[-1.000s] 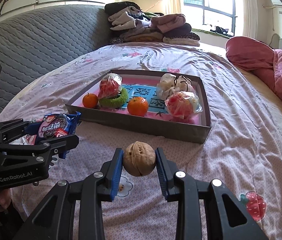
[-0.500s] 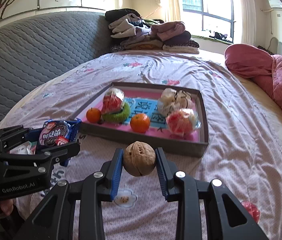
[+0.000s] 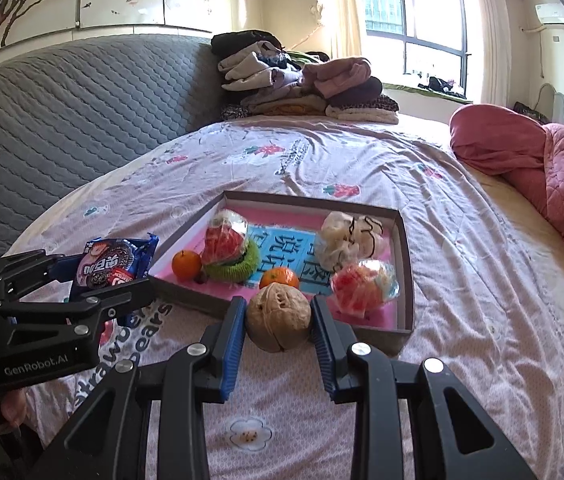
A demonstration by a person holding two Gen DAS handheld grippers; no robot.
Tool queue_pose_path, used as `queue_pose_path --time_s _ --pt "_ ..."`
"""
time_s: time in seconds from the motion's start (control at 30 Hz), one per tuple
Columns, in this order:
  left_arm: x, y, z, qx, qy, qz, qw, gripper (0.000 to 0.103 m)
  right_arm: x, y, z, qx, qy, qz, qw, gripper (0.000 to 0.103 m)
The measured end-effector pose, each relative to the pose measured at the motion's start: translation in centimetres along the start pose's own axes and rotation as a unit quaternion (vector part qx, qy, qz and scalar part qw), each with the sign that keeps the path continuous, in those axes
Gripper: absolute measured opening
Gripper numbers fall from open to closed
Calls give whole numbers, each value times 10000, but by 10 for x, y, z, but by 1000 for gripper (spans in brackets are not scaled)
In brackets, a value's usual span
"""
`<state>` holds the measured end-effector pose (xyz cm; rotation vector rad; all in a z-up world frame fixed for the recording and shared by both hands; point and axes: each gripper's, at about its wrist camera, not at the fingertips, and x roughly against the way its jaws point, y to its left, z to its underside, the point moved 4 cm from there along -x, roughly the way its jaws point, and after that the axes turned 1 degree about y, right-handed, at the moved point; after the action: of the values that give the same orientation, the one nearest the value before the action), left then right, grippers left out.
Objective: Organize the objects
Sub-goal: 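Carry the cookie packet with the left tool over the box while the right tool carries the walnut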
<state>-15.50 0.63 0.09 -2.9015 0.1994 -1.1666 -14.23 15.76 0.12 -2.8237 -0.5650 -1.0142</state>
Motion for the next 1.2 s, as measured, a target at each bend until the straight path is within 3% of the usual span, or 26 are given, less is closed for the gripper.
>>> queue_pose_path --time_s 0.5,0.8,1.2 --pt "-21 26 -35 142 -8 -27 9999 61 -18 -5 -32 20 -145 75 9999 33" --pt "-36 46 -57 104 -56 -230 9997 61 -33 -10 -47 54 -209 143 9997 33" --pt "-70 56 -53 123 39 -196 9997 61 -61 -14 -53 111 -76 205 9997 33"
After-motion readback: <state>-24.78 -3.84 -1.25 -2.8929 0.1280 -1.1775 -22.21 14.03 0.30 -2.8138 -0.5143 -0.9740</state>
